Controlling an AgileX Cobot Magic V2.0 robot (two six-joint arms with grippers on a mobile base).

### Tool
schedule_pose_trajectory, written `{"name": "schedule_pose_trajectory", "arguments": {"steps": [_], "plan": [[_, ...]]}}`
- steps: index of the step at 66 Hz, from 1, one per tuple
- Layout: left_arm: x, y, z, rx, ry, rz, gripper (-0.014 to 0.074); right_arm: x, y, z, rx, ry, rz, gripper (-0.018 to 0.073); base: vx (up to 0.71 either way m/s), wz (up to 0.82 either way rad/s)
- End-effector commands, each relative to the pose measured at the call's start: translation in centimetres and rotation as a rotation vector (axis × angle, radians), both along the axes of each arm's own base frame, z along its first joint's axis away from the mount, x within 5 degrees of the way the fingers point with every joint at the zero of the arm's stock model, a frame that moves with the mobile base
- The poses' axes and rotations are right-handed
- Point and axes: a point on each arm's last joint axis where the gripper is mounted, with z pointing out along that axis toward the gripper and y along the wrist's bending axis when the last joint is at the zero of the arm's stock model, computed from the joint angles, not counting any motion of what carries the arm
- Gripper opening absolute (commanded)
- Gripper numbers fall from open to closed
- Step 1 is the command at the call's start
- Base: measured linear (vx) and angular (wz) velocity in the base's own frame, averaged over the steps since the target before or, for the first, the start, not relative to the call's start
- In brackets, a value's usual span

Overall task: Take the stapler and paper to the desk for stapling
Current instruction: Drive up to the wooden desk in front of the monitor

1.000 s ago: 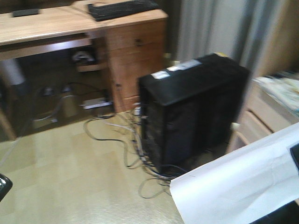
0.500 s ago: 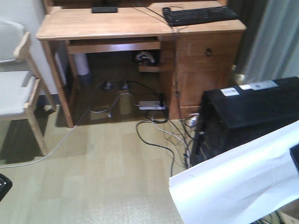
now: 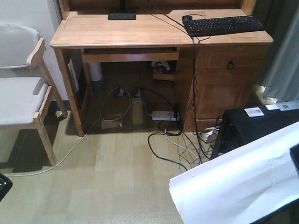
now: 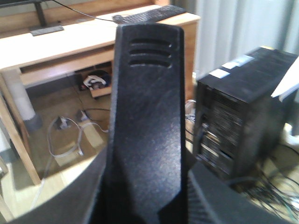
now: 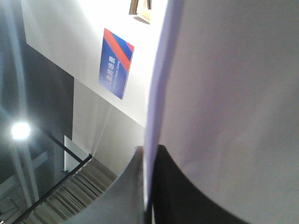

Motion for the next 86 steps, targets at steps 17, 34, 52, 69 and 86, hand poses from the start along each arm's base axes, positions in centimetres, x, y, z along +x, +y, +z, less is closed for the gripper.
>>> {"name": "schedule_pose_trajectory", "arguments": {"steps": [17,34,52,69,86], "plan": [[0.14,0.00,1.90,-0.077,-0.109,0.011,-0.0006,-0.25,0.03,0.31,0.018,-0.047,0.015,-0.0001,0.29,0.04],[0.14,0.00,1.90,-0.077,-0.109,0.011,-0.0006,-0.25,0.03,0.31,0.018,-0.047,0.015,-0.0001,0.27,0.08],[0.14,0.00,1.90,-0.077,-0.109,0.011,-0.0006,-0.25,0.03,0.31,0.018,-0.047,0.015,-0.0001,0.25,0.09],[0.14,0.00,1.90,-0.077,-0.109,0.011,-0.0006,-0.25,0.03,0.31,0.018,-0.047,0.015,-0.0001,0.26,0.07],[0.14,0.00,1.90,-0.077,-0.109,0.011,-0.0006,-0.25,0.03,0.31,0.018,-0.047,0.015,-0.0001,0.26,0.01]]}}
